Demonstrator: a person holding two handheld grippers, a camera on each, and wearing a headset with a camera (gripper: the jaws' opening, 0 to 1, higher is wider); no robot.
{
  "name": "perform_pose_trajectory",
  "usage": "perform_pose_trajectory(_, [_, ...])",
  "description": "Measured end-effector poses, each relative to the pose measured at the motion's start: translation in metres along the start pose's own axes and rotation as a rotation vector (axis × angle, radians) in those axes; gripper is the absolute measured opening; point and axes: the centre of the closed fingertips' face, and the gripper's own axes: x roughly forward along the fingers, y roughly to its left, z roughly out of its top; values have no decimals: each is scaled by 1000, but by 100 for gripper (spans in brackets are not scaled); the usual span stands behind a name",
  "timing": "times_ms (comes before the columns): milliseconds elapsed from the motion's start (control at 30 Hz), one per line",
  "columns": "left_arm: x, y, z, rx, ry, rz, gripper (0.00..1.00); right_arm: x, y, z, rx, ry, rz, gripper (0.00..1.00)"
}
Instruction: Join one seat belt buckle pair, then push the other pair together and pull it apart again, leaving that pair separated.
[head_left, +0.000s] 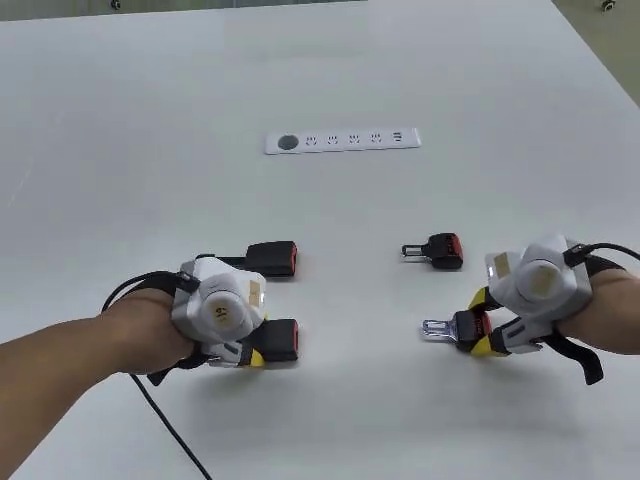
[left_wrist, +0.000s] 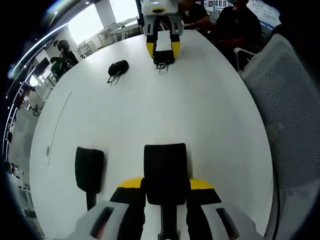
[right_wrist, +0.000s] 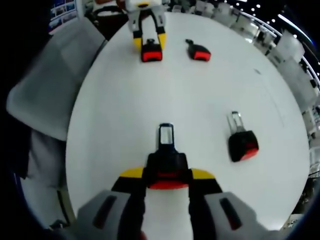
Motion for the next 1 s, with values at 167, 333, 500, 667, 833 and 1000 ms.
perform_pose_trajectory(167, [0, 1, 0, -15, -11, -3, 32, 6, 4, 11, 27, -37, -2, 31])
perform_pose_trajectory(333, [-1, 0, 1, -12, -19, -4, 32, 14, 10, 28, 36, -75, -5, 31])
perform_pose_trajectory(500, [-1, -1, 1, -9, -19, -5, 32, 22, 15, 48, 41, -108, -11, 31])
perform_pose_trajectory(667, [-1, -1, 0, -5, -18, -9, 32, 30, 20, 67, 34, -134, -16, 31])
perform_pose_trajectory(833, [-1, -1, 0, -8, -20, -13, 32, 40, 25, 90, 16, -158, -20, 31])
perform_pose_trajectory(1000, [0, -1, -1, 3, -15, -15, 32, 51, 27, 114, 0, -183, -22, 31])
